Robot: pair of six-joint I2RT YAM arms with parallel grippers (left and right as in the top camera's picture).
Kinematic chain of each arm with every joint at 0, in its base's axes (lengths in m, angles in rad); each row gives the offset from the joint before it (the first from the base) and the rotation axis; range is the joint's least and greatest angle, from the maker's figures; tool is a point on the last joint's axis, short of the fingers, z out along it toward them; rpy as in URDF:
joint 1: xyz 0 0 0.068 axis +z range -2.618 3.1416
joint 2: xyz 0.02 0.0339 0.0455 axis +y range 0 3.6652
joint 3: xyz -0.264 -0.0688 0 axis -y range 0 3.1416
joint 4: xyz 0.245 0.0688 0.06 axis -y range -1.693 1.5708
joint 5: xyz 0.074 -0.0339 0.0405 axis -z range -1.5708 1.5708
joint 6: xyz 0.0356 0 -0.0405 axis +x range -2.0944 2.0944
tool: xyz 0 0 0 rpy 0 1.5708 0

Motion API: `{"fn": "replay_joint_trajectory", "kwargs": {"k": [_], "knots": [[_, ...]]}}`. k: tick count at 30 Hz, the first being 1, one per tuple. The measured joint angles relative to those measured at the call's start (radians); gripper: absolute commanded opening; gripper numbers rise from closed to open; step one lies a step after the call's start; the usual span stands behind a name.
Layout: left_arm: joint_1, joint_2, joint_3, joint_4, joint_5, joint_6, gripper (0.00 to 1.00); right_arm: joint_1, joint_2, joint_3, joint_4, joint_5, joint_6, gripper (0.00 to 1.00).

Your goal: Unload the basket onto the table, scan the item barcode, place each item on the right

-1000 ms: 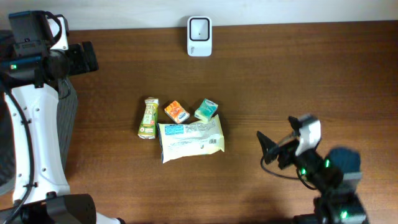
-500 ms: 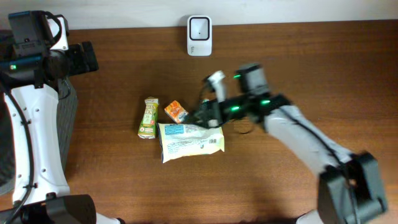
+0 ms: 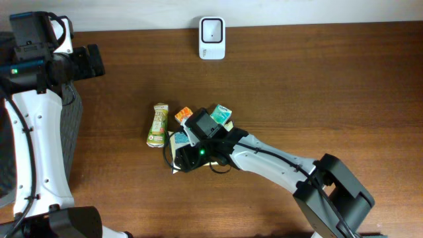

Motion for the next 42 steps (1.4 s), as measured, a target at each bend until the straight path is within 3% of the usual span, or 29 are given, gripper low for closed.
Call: {"fn": "replay_joint_trajectory", "kwargs": {"k": [4,6,9,15,18,21,28,30,31,32,33,34,37,41,42], "knots": [[0.0,0.0,0.0,0.0,0.0,0.0,0.99,-0.124,0.0,0.016,-0.252,0.035,0.01,0.66],[0.0,0.0,0.0,-0.001,0.0,0.0,0.99,-0.199,0.001,0.021,-0.294,0.039,0.005,0.67],[0.0,0.0,0.0,0.0,0.0,0.0,0.99,-0.3,0.001,0.024,-0.309,0.122,-0.004,0.74],[0.0,0.0,0.0,0.0,0.0,0.0,0.99,-0.414,0.001,0.026,-0.238,0.293,-0.077,0.74],[0.0,0.0,0.0,0.0,0.0,0.0,0.99,-0.473,0.001,0.027,-0.217,0.264,-0.122,0.73],[0.0,0.0,0.0,0.0,0.0,0.0,0.99,-0.476,0.001,0.028,-0.256,0.076,-0.15,0.58],[0.0,0.0,0.0,0.0,0.0,0.0,0.99,-0.479,0.024,-0.036,-0.146,-0.015,-0.146,0.55],[0.0,0.0,0.0,-0.001,0.0,0.0,0.99,-0.49,0.051,-0.037,-0.142,-0.039,-0.146,0.48],[0.0,0.0,0.0,-0.001,0.0,0.0,0.99,-0.503,0.051,-0.037,-0.141,-0.047,-0.149,0.38],[0.0,0.0,0.0,0.0,0.0,0.0,0.99,-0.52,0.051,-0.039,-0.138,-0.056,-0.146,0.17],[0.0,0.0,0.0,0.0,0.0,0.0,0.99,-0.527,0.051,-0.039,-0.137,-0.061,-0.149,0.05],[0.0,0.0,0.0,0.0,0.0,0.0,0.99,-0.527,0.051,-0.039,-0.134,-0.064,-0.146,0.04],[0.0,0.0,0.0,0.0,0.0,0.0,0.99,-0.54,0.052,-0.034,-0.14,-0.081,-0.168,0.04],[0.0,0.0,0.0,-0.001,0.0,0.0,0.99,-0.623,0.061,0.061,-0.228,-0.082,-0.387,0.04],[0.0,0.0,0.0,-0.001,0.0,0.0,0.99,-0.647,0.062,0.092,-0.192,-0.063,-0.443,0.38]]}}
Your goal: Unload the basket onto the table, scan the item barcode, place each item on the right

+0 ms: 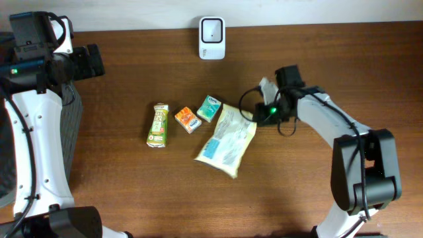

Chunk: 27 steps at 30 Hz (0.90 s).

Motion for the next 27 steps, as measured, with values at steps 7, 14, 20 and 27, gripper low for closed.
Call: {"fn": "replay_joint_trajectory", "kwargs": {"k": [7,14,20,27], "knots": [[0.0,0.0,0.0,-0.002,0.0,0.0,0.99,-0.017,0.004,0.154,-0.014,-0.022,0.079,0.65],[0.0,0.0,0.0,0.001,0.0,0.0,0.99,0.36,0.01,0.113,-0.11,-0.12,0.321,0.65],[0.0,0.0,0.0,0.0,0.0,0.0,0.99,0.465,0.052,0.086,-0.285,0.093,0.468,0.59],[0.0,0.0,0.0,0.0,0.0,0.0,0.99,0.334,0.036,0.085,-0.358,0.185,0.459,0.59]]}}
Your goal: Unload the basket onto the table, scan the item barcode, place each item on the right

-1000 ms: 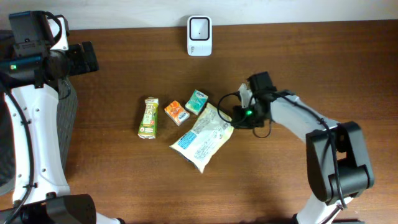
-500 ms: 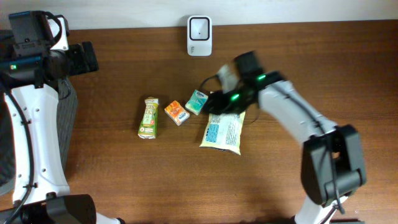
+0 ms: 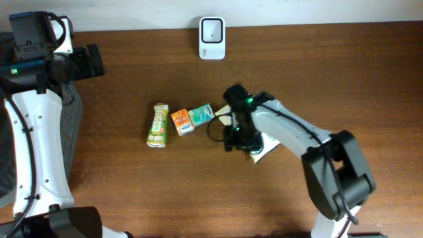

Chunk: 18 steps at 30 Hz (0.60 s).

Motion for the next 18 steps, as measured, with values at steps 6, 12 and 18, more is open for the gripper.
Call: {"fn": "replay_joint_trajectory", "kwargs": {"k": [6,12,18], "knots": [[0.0,0.0,0.0,0.0,0.0,0.0,0.99,-0.288,-0.323,0.003,-0.123,-0.054,-0.087,0.64],[0.0,0.0,0.0,-0.001,0.0,0.0,0.99,-0.658,-0.488,-0.086,-0.293,-0.1,-0.204,0.82],[0.0,0.0,0.0,0.0,0.0,0.0,0.99,-0.694,-0.477,-0.539,0.093,-0.268,-0.089,0.82]]}}
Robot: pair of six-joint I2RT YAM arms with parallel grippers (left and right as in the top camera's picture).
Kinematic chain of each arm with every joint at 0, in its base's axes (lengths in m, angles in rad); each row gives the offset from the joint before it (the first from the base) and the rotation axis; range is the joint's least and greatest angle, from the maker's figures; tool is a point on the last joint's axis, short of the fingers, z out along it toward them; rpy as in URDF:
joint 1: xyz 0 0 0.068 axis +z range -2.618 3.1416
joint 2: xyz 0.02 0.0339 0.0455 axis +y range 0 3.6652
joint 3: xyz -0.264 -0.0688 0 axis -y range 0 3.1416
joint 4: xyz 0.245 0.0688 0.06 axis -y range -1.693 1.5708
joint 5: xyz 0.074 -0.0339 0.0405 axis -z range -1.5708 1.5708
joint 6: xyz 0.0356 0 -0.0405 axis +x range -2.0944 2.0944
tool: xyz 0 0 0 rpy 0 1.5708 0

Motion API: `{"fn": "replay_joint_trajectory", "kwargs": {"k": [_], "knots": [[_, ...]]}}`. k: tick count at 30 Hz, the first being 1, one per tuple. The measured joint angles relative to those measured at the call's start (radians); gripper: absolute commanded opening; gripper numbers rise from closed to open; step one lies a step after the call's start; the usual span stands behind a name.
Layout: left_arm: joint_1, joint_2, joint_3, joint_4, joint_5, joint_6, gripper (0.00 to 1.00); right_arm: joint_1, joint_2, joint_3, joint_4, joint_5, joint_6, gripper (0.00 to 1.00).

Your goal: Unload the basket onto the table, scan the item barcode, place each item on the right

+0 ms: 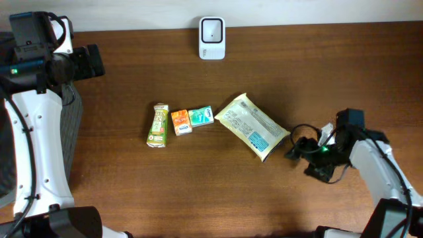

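The white barcode scanner (212, 29) stands at the table's far edge. A pale yellow pouch (251, 125) lies flat mid-table, slanting down to the right. Left of it sit a teal box (201, 116), an orange box (180, 122) and a green-yellow carton (157, 125) in a row. My right gripper (295, 151) is low at the right, just off the pouch's right corner, with nothing visibly in it. The left gripper (90, 61) hangs high at the far left, away from all items. This view does not show whether either is open or shut.
The white left arm (39, 145) runs down the left edge over a dark mesh surface (74, 125). The right arm's cable (310, 135) loops between the pouch and its wrist. Brown wooden table (330, 73) runs to a pale wall at the back.
My right gripper was over the pouch at mid-table and is now drawn back to the right, clear of it. The pouch now lies fully visible, further right. The left arm stayed still.
At first my right gripper was down among the bunched items on the pouch. Then it was back at the right, with pouch and boxes spread out. Later it was over the pouch again, boxes beside the carton. Now it rests right of the pouch.
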Motion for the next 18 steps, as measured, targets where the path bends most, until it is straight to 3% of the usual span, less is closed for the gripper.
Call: {"fn": "replay_joint_trajectory", "kwargs": {"k": [8,11,14,16,18], "knots": [[0.0,0.0,0.0,-0.001,0.0,0.0,0.99,0.237,-0.004,-0.211,0.64,0.005,0.436,0.82],[0.0,0.0,0.0,-0.001,0.0,0.0,0.99,0.324,0.012,-0.215,0.753,0.085,0.522,0.77],[0.0,0.0,0.0,-0.002,0.0,0.0,0.99,0.361,0.09,-0.21,0.882,0.119,0.565,0.54],[0.0,0.0,0.0,-0.001,0.0,0.0,0.99,0.363,0.147,-0.201,0.95,0.124,0.603,0.22],[0.0,0.0,0.0,-0.002,0.0,0.0,0.99,0.363,0.198,-0.193,0.993,0.114,0.629,0.1]]}}
